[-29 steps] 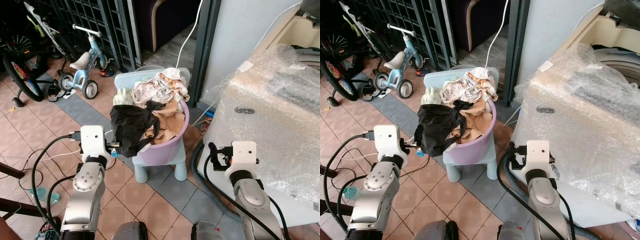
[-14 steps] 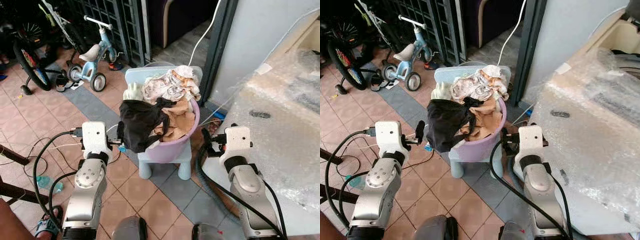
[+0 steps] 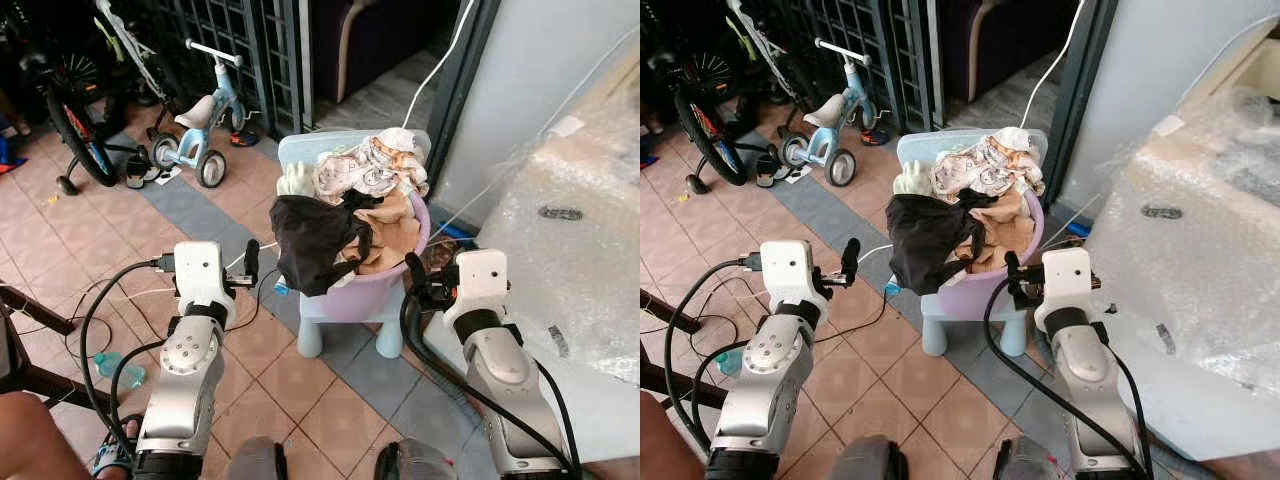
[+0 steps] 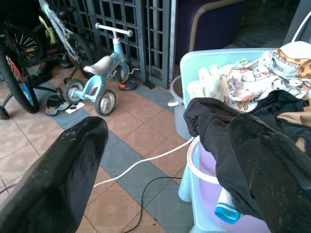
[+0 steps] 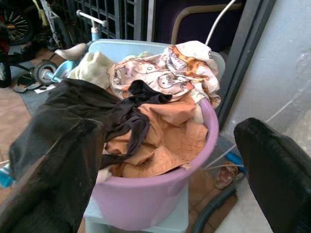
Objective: Clothes washing
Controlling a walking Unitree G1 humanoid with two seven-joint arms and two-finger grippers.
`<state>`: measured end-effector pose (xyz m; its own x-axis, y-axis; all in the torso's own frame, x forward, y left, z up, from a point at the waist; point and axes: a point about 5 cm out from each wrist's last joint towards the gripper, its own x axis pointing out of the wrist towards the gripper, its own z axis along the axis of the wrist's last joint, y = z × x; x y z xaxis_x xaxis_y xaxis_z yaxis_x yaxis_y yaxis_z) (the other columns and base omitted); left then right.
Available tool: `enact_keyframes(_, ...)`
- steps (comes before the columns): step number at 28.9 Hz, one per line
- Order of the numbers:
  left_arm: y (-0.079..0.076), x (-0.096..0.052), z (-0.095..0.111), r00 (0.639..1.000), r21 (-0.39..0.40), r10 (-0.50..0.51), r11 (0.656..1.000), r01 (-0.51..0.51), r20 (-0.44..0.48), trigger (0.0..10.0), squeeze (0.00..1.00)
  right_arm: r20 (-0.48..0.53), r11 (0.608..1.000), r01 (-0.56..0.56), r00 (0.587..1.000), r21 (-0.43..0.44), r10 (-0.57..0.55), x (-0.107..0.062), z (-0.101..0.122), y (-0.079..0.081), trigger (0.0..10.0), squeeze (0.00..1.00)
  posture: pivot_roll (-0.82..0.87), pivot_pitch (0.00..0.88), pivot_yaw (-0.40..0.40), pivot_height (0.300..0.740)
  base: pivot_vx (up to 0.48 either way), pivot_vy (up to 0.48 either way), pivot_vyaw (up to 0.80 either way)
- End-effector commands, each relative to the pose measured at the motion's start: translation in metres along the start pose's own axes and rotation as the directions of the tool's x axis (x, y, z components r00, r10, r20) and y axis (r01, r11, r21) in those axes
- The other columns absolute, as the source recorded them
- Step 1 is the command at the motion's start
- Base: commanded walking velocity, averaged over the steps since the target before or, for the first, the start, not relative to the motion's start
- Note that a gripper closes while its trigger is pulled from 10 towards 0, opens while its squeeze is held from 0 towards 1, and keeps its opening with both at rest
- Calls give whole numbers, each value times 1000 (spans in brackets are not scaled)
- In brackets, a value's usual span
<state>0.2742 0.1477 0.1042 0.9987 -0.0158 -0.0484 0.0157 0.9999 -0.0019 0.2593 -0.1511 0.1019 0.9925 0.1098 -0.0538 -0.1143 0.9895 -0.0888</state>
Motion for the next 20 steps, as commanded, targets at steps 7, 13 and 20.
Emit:
enact_keyframes(7, 3, -2, -3, 1000, -23, 19, 1000, -19, -4, 10000, 0, 20, 1000, 4, 1000, -14, -4, 4, 5, -5, 10000, 0, -22, 116, 53, 740, 366, 0, 61)
enact_keyframes(13, 3, -2, -4, 1000, -24, 13, 1000, -13, -5, 10000, 0, 20, 1000, 7, 1000, -19, -7, 3, 4, -5, 10000, 0, -25, 116, 54, 740, 434, 0, 0)
enact_keyframes(20, 3, -2, -5, 1000, -20, 10, 1000, -10, -11, 10000, 0, 28, 1000, 20, 999, -17, -19, 3, 4, -5, 10000, 0, -24, 117, 55, 740, 455, 0, 0)
